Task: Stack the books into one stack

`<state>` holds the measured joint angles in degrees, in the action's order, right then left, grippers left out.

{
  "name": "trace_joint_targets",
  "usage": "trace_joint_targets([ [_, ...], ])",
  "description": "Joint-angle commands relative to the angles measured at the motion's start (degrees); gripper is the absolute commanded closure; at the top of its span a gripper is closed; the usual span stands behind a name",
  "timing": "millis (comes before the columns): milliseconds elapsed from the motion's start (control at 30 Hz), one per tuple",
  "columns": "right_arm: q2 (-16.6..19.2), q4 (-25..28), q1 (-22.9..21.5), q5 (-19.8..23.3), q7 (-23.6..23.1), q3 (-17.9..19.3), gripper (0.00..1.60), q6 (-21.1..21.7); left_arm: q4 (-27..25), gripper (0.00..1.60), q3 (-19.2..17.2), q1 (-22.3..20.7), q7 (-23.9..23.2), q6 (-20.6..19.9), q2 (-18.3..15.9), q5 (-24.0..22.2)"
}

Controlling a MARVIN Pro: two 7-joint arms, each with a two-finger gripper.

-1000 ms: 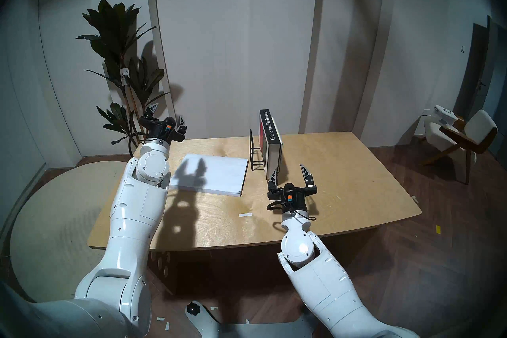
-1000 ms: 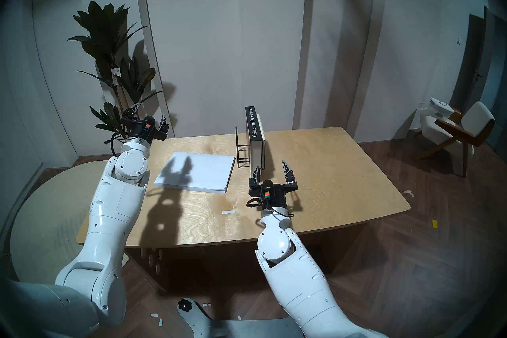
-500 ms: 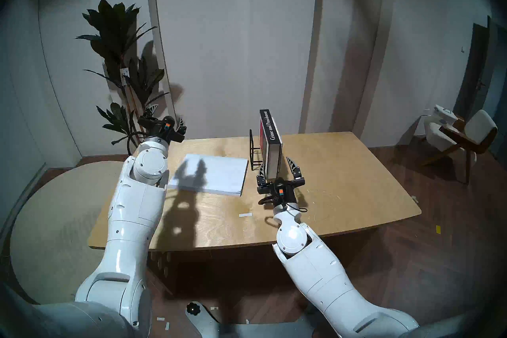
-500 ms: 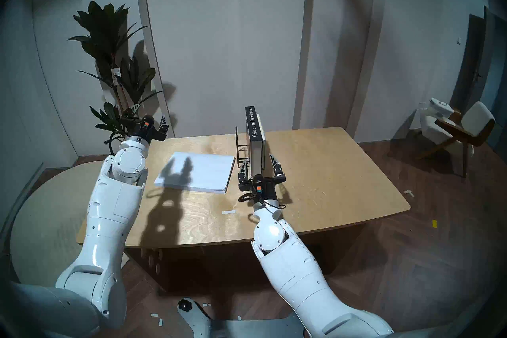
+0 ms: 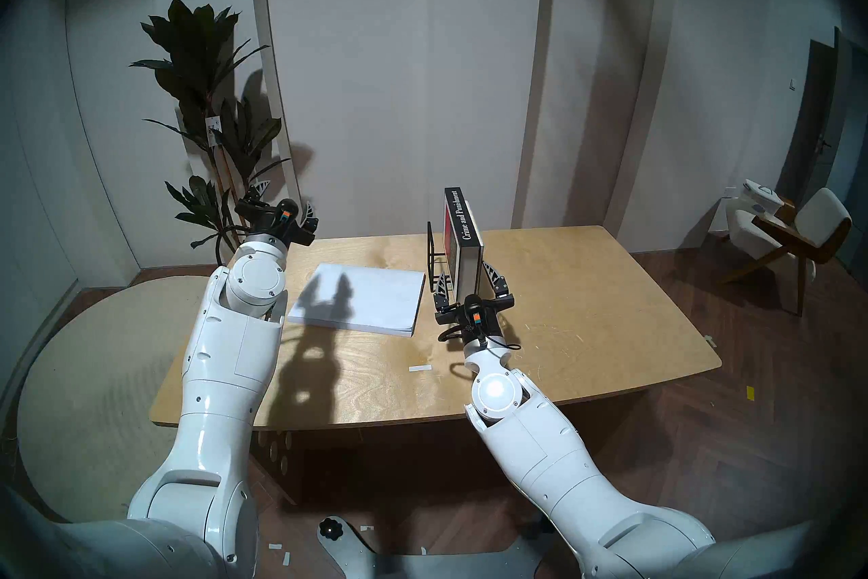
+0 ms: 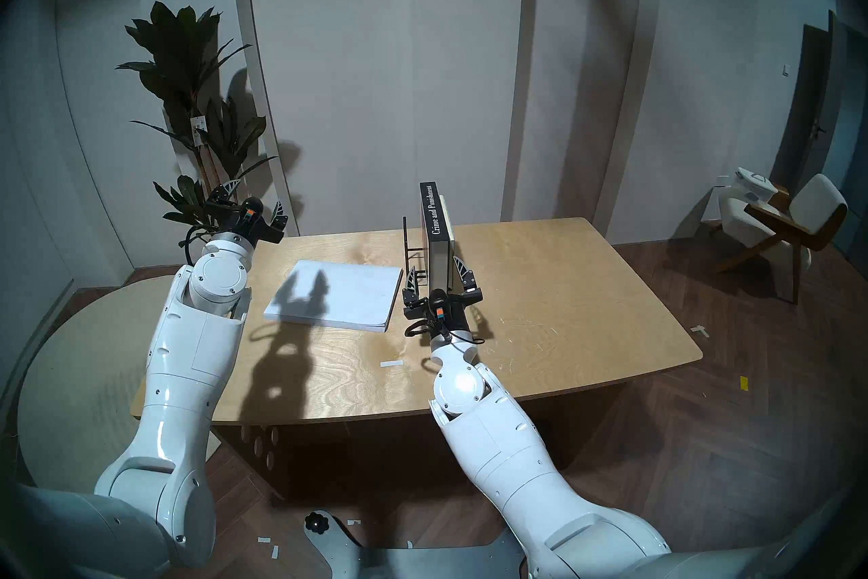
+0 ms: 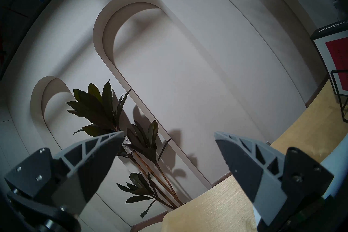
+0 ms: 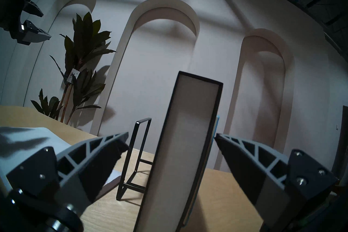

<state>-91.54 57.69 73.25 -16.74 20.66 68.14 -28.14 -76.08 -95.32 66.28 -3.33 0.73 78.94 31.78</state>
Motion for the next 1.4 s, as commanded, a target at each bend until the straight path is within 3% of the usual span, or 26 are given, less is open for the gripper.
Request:
trace_joint_targets([
  [0, -0.5, -0.3, -2.4, -0.7, -0.1, -0.4, 0.00, -0.6, -1.7, 0.00, 0.2, -0.9, 0.4, 0.5, 0.0, 0.2],
  [233, -0.5, -0.3, -2.3, -1.3, 0.3, -0.6, 0.00, 0.2, -1.8, 0.00, 0.2, -0.9, 0.5, 0.5, 0.0, 0.2],
  [567, -3.7, -1.4, -2.6, 0.9, 3.1, 1.5, 0.00, 3.4, -1.8, 0.00, 0.2, -0.9, 0.5, 0.5, 0.0, 0.2],
  [1067, -2.2, -0.8, -2.8, 2.7, -1.3, 0.6, 0.00, 6.7, -1.8, 0.00, 0.2, -0.9, 0.5, 0.5, 0.0, 0.2],
  [1367, -2.6, -1.2, -3.5, 2.4, -0.4, 0.9, 0.00, 8.6, -1.8, 0.00, 0.2, -0.9, 0.5, 0.5, 0.0, 0.3],
])
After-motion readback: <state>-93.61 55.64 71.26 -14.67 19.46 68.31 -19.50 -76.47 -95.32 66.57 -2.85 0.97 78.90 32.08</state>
